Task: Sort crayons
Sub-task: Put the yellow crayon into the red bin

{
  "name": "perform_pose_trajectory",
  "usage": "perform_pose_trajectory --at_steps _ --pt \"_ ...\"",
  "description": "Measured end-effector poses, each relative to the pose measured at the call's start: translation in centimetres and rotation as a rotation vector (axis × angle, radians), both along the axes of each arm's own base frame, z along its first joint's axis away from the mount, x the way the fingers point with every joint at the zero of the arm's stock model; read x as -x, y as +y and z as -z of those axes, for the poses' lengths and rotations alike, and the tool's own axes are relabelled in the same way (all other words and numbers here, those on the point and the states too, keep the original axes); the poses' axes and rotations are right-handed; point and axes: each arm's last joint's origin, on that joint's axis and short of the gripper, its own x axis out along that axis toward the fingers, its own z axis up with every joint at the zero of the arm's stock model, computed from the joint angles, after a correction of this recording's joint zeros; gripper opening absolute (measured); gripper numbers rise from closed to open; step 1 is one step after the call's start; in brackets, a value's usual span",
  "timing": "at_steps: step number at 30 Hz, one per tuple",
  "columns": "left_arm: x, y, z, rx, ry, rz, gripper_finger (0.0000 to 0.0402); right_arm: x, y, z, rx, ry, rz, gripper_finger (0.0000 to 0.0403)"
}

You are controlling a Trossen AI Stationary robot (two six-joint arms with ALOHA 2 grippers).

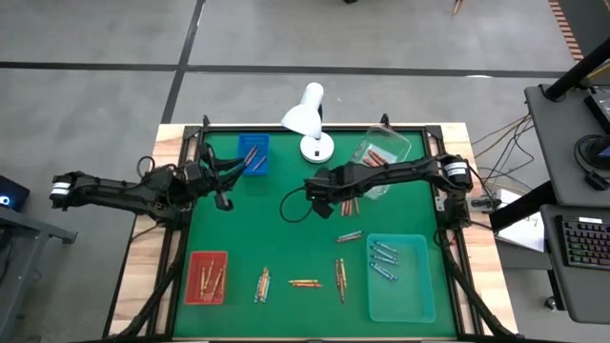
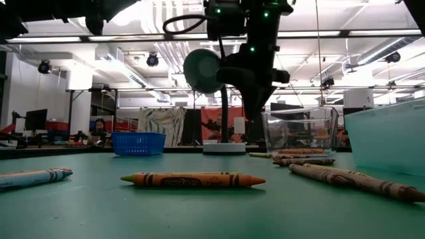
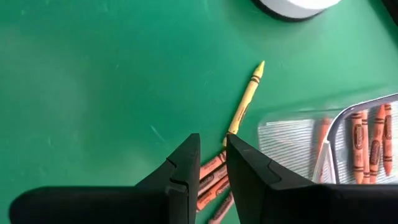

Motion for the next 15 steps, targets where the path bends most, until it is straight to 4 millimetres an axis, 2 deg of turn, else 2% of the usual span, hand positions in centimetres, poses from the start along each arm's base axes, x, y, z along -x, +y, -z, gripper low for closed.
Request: perform_pose_trajectory --at_steps 5,15 --pt "0.0 0.0 0.0 -0.011 0.006 -0.019 0.0076 -0.5 -0.4 -0.1 -0.003 -0.057 0.013 0.0068" --pt "0.2 0.1 -0.2 -0.050 0.001 -0.038 0.0076 -2.6 -0.6 -0.8 0.014 -0.278 -0.021 0.0068"
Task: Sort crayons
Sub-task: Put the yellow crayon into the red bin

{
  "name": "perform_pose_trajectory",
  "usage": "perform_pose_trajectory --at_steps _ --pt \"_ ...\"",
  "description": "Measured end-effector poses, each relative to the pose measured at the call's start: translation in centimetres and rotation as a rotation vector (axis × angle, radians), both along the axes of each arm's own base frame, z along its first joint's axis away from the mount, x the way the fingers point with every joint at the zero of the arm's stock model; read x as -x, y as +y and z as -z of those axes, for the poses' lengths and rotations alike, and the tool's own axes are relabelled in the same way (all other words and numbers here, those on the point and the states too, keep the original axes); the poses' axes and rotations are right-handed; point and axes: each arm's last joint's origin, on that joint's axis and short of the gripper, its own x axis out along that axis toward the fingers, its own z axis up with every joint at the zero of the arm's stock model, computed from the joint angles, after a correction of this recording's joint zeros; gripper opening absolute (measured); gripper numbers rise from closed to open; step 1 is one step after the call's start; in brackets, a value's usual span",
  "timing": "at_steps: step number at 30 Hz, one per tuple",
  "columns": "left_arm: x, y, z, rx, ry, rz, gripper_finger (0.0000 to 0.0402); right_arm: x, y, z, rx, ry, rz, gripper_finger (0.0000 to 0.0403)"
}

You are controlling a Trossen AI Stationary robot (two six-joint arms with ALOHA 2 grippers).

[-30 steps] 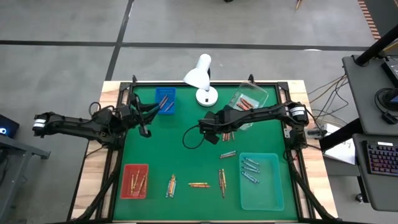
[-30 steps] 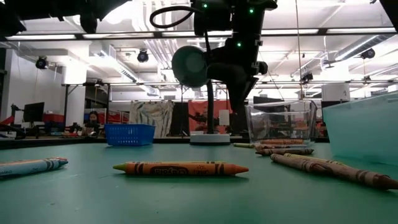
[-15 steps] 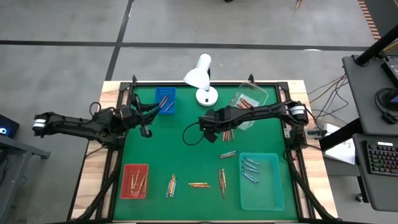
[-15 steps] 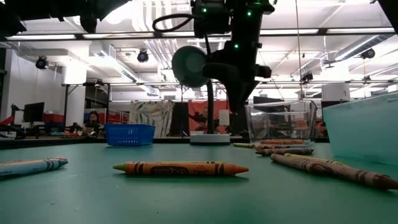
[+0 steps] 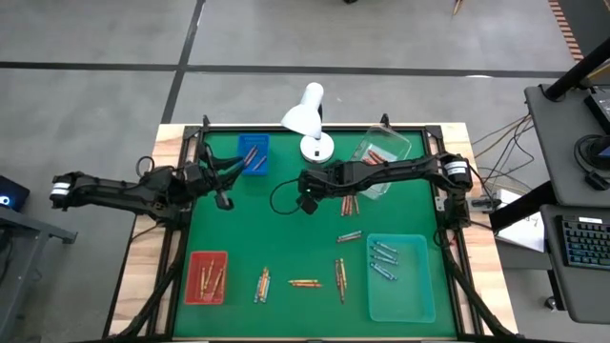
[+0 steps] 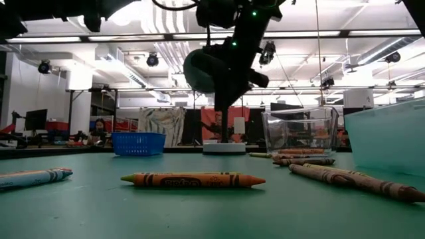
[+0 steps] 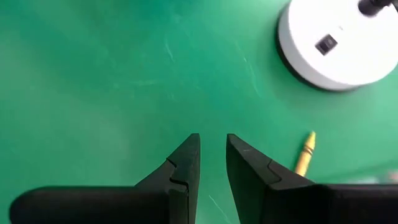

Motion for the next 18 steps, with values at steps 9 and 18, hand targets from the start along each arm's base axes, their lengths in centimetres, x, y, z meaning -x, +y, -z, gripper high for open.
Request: perform_pose_trajectory --at_steps 9,18 --pt "1.0 0.0 -0.8 -0.009 -0.067 -0.008 0.0076 -0.3 -0.1 -0.2 0.008 -0.032 -0.022 0.0068" --pt "0.8 0.0 -0.4 -0.009 -0.025 -0.007 0.0076 1.5 0.3 0.8 -0.048 0.173 -0.038 0.0068"
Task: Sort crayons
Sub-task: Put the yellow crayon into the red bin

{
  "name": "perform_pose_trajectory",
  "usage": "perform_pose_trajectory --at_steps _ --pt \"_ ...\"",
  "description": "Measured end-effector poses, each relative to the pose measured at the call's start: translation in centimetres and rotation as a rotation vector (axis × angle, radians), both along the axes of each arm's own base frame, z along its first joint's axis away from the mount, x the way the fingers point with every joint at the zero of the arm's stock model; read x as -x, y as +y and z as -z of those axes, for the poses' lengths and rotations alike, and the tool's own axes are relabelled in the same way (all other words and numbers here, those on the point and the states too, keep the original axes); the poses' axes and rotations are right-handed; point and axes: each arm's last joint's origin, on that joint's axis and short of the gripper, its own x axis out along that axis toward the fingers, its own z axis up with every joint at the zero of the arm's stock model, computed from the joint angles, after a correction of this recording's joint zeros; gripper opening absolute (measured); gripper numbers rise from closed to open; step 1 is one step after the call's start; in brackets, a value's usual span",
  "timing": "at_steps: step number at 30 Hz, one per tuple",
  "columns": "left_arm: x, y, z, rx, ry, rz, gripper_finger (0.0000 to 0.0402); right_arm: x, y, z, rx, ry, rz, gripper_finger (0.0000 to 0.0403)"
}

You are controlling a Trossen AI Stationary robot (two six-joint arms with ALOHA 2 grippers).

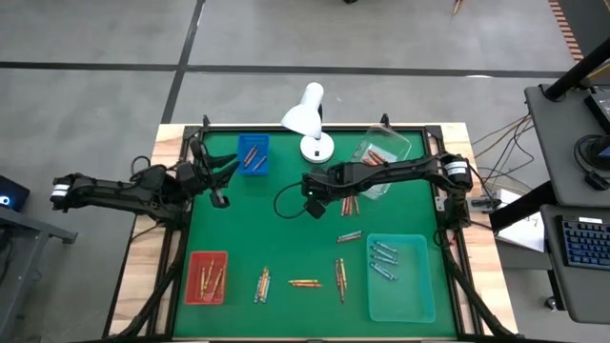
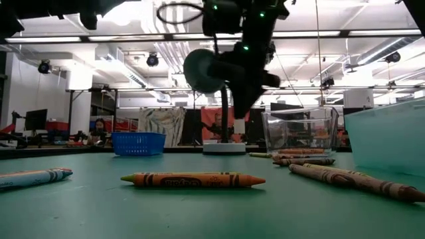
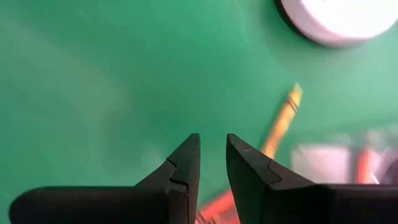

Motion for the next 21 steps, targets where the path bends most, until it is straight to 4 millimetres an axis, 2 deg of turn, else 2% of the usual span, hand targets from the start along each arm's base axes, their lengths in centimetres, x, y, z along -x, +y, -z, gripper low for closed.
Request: perform_pose_trajectory --at_steps 5,13,17,21 --pt "-0.1 0.0 0.2 0.004 0.018 0.002 0.0076 1.2 0.1 0.2 -0.018 0.109 0.052 0.0068" --pt "-0.2 0.0 0.3 0.004 0.030 0.002 0.0076 1.2 0.0 0.5 0.001 0.096 0.129 0.0068" --pt "-0.1 0.0 0.3 0.005 0.028 0.003 0.0076 0.3 -0.4 0.9 0.023 0.048 0.126 0.0068" --pt "-0.1 0.0 0.2 0.012 0.022 0.006 0.0076 -1.5 -0.8 1.8 0.034 0.045 0.065 0.0068"
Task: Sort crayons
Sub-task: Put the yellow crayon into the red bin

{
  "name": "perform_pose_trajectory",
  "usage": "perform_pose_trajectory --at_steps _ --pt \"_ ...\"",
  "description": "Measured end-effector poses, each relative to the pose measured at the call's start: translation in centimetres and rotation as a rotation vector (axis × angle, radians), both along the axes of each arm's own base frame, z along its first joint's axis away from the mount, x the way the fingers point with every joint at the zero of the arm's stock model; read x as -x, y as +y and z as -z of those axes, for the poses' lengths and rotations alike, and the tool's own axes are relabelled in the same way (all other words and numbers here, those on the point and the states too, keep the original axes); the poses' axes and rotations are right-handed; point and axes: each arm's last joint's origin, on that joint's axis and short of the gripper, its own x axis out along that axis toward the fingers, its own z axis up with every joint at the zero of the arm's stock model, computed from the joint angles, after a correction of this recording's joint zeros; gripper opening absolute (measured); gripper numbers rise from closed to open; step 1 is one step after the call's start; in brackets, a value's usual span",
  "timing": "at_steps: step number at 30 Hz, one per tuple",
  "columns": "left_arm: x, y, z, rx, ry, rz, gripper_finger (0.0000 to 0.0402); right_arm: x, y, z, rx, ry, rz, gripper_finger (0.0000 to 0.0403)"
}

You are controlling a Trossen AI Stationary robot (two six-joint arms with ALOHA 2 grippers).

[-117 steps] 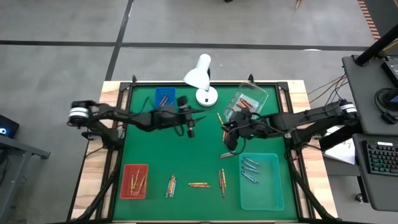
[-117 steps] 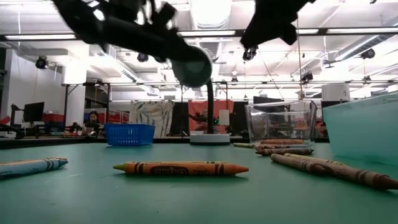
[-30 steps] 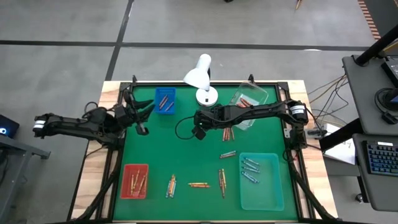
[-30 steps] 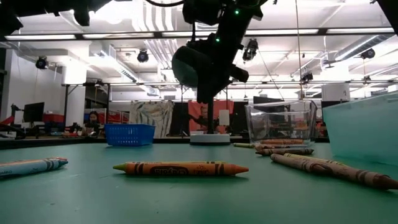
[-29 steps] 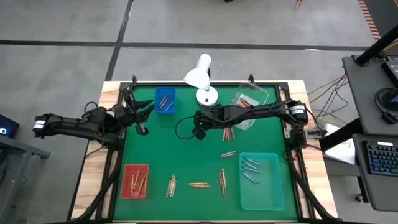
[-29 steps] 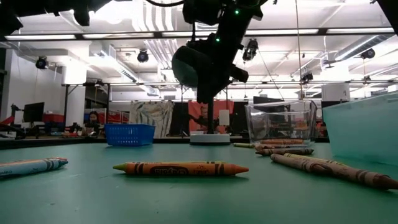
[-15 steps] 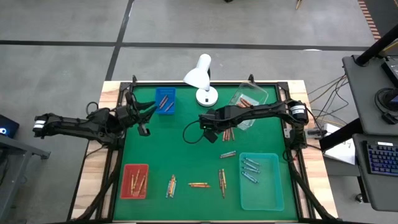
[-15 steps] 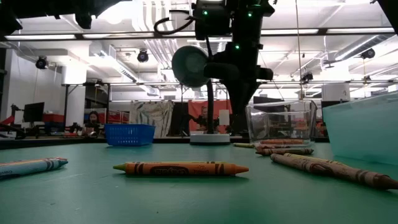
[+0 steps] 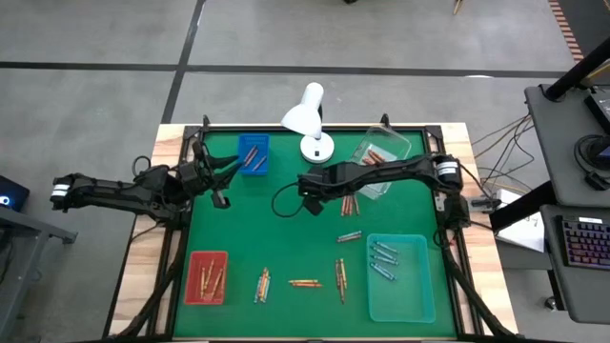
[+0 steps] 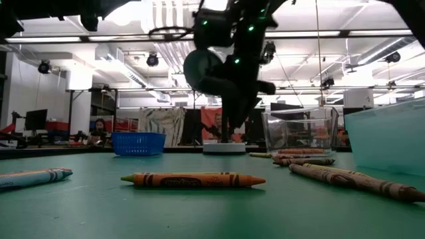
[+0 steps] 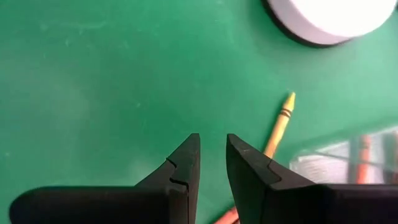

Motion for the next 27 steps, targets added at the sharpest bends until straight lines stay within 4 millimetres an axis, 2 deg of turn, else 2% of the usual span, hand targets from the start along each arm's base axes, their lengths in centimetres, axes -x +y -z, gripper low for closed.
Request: perform_pose_trajectory --at_steps 3,11,18,27 --pt "0.0 0.0 0.0 0.009 -0.005 0.004 0.0076 -1.1 -0.4 0.6 0.004 0.061 -0.038 0.0068" --pt "0.0 0.0 0.0 0.016 -0.008 0.007 0.0076 -3.4 -1.8 0.9 0.047 0.226 -0.071 0.0068" --pt "0.0 0.0 0.0 0.023 -0.011 0.010 0.0076 -4.1 -2.7 1.9 0.069 0.366 -0.053 0.0068" --pt "0.0 0.0 0.0 0.025 -0.010 0.011 0.0076 -4.2 -3.1 2.5 0.080 0.430 -0.051 0.0068"
